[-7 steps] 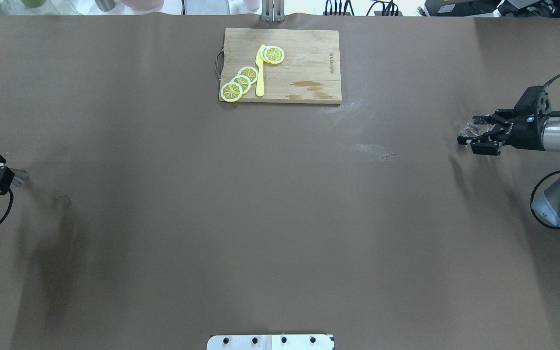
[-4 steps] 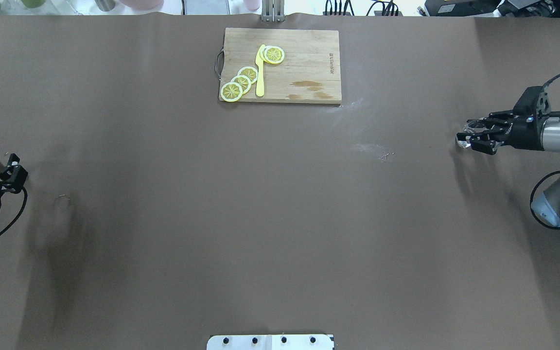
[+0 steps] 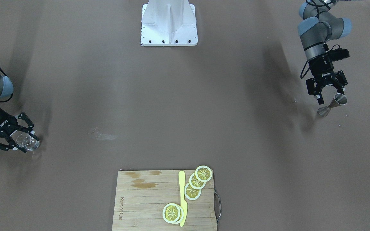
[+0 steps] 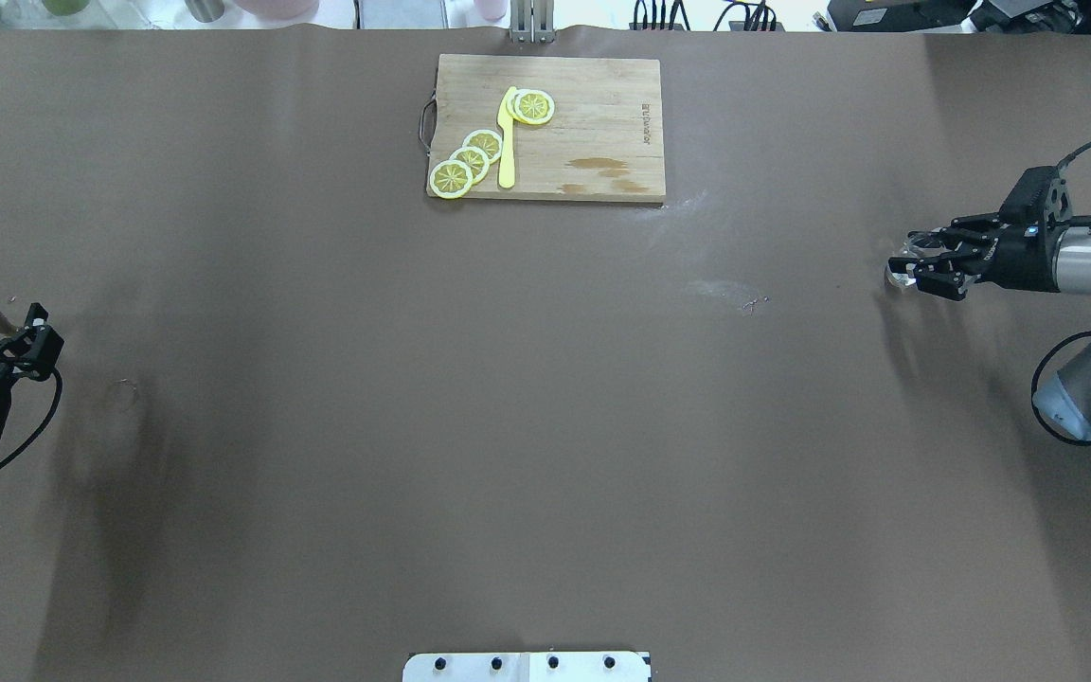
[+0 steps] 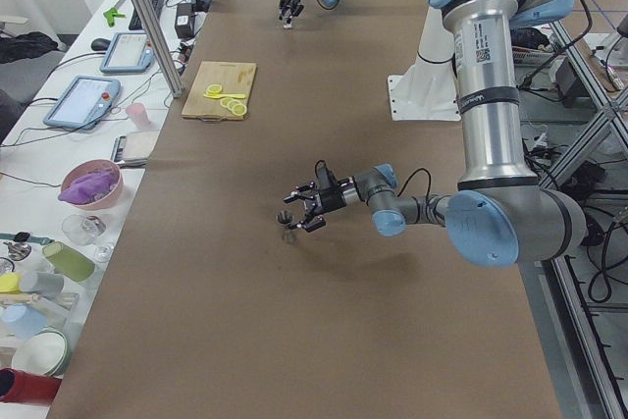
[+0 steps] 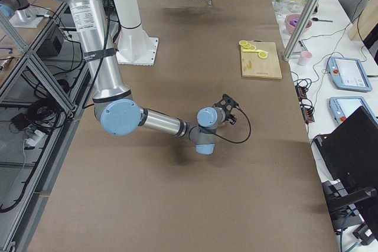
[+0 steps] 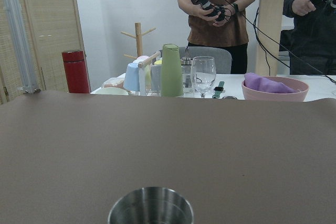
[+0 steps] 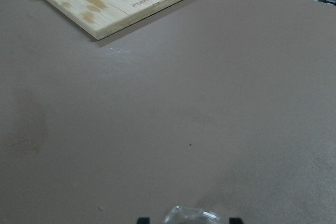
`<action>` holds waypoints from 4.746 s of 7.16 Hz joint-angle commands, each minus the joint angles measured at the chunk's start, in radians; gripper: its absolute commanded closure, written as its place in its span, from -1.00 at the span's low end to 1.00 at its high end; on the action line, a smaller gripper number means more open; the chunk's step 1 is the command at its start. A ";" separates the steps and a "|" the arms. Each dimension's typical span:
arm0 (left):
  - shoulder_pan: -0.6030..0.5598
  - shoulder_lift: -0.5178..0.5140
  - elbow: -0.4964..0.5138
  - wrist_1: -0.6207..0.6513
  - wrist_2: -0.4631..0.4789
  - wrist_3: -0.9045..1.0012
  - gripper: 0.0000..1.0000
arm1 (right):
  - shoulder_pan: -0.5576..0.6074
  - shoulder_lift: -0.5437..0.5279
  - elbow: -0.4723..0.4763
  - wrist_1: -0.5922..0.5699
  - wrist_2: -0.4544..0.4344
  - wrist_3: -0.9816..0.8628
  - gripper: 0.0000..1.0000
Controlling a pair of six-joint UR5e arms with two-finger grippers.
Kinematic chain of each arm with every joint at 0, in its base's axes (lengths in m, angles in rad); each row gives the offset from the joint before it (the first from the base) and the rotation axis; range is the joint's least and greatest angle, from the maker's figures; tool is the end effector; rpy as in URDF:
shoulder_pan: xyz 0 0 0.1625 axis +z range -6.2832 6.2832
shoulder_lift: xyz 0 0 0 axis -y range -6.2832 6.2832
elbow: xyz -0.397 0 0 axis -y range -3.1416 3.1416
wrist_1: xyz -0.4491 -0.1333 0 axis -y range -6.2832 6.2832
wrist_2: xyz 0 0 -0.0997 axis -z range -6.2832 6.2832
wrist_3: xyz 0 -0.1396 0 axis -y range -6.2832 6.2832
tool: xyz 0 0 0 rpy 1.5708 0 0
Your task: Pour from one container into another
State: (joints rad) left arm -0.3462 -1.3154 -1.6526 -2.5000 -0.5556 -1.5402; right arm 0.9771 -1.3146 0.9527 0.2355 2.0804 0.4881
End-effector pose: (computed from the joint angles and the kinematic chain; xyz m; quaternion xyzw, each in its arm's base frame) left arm 0.3520 -0.3948 0.6094 0.5042 0.2321 -0.3047 0.7740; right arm -0.3119 -0.5786 0.6220 0.4510 -0.4915 -0.2047 0.7163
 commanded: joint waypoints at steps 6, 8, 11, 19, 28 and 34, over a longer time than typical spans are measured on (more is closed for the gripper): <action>0.004 -0.011 0.072 -0.051 0.029 -0.009 -0.95 | 0.014 0.191 0.147 -0.385 0.105 -0.016 1.00; 0.006 -0.013 0.077 -0.060 0.028 -0.011 -0.95 | 0.018 0.233 0.153 -0.438 0.113 -0.020 1.00; 0.019 -0.019 0.103 -0.086 0.029 -0.012 -0.91 | 0.014 0.253 0.170 -0.464 0.103 -0.054 1.00; 0.021 -0.034 0.154 -0.149 0.029 -0.015 -0.10 | -0.046 0.222 0.342 -0.601 0.133 -0.057 1.00; 0.030 -0.036 0.177 -0.149 0.028 -0.038 -0.01 | -0.021 0.215 0.501 -0.811 0.194 -0.281 1.00; 0.029 -0.036 0.146 -0.149 0.037 -0.031 1.00 | -0.078 0.172 0.555 -0.835 0.130 -0.353 1.00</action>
State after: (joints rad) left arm -0.3168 -1.3521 -1.4937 -2.6487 -0.5239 -1.5727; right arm 0.9022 -1.1393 1.5046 -0.5941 2.2411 0.1628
